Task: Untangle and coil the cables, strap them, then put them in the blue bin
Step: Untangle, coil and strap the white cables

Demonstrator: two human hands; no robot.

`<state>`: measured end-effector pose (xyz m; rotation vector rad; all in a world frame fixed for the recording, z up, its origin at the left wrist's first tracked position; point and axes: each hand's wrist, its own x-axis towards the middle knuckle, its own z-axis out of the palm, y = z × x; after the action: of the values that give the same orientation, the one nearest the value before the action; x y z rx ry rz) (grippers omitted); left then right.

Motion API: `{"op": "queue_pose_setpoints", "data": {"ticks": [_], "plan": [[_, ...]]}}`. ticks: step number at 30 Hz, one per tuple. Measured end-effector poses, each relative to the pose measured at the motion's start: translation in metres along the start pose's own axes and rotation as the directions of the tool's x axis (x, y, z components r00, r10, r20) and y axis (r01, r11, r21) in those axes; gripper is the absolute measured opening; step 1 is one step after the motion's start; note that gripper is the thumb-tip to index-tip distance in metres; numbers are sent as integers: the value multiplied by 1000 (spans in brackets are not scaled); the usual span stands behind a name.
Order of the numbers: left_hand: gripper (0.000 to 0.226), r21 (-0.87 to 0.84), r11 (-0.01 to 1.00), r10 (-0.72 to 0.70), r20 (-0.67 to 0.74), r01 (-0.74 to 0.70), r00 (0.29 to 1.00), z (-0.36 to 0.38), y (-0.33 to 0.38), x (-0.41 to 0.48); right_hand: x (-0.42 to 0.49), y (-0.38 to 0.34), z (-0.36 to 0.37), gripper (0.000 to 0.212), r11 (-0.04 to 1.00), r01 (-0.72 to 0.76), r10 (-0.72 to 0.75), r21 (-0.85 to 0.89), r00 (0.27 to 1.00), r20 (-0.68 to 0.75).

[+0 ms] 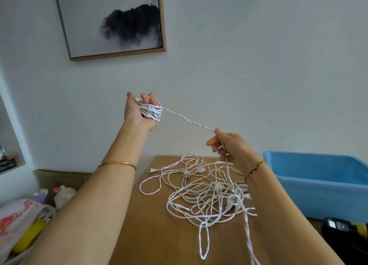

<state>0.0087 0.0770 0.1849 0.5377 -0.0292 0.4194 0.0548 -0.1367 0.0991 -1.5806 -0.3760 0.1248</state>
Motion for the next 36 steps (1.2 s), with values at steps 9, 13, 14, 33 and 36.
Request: {"op": "queue_pose_setpoints", "data": {"ticks": [9,13,14,33,36], "plan": [[49,31,998,59,-69,-57,996,-2,-2,-4,1,5,-4,23,989,147,-146,7,986,-79],[55,22,999,36,-42,-35,998,-8,-3,-1,-3,-6,-2,26,958,267,-283,-104,938,-199],[53,24,999,35,-31,-34,999,-9,-4,0,-2,-10,0,27,942,296,-326,-156,915,-236],[45,114,992,48,53,-53,997,8,3,-12,26,-84,37,44,932,359,-355,-49,879,-319],[44,145,989,29,55,-37,998,12,3,-18,31,-94,37,44,940,341,-317,24,895,-314]]}}
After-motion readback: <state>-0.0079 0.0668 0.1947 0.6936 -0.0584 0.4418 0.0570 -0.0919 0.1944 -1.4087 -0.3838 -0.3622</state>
